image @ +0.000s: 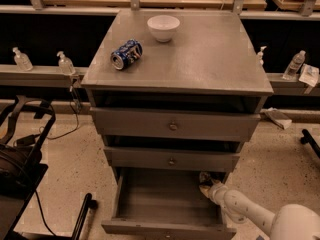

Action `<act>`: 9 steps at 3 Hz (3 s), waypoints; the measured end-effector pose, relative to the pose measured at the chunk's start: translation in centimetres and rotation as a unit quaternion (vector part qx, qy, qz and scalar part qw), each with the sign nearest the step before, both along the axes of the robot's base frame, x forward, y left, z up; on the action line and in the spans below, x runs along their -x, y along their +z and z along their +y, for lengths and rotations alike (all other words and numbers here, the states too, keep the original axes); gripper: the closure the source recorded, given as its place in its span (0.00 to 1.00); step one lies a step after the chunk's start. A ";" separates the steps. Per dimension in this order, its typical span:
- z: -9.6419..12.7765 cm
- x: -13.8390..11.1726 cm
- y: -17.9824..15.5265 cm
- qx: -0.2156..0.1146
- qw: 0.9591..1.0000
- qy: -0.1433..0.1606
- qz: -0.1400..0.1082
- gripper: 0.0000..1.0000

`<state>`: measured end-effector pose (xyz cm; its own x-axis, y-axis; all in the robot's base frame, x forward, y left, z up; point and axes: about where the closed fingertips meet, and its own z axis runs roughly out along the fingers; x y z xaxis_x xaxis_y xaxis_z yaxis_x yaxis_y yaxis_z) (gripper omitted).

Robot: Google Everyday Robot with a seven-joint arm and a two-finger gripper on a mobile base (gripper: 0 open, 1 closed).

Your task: Pick 7up can from bottom drawer and place on counter

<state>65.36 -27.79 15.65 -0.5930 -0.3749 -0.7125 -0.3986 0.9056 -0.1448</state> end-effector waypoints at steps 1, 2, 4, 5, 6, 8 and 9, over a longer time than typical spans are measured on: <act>0.0 0.0 0.2 0.000 1.000 0.000 0.000 0.80; 0.0 0.0 0.3 0.000 1.000 0.000 0.000 0.93; 0.0 0.0 0.4 0.000 1.000 0.000 0.000 0.91; 0.0 0.0 0.4 0.000 1.000 0.000 0.000 0.80; 0.1 0.1 0.4 -0.002 1.000 0.003 0.003 0.58; 0.5 0.3 0.1 -0.005 1.000 0.012 0.014 0.12; 0.5 0.3 0.2 -0.005 1.000 0.012 0.014 0.10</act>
Offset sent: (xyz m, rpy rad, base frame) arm -0.0096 0.0125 -0.0681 0.0047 0.1762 0.0248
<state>65.08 -27.30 15.87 -0.6029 -0.3829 -0.7000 -0.4248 0.8967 -0.1247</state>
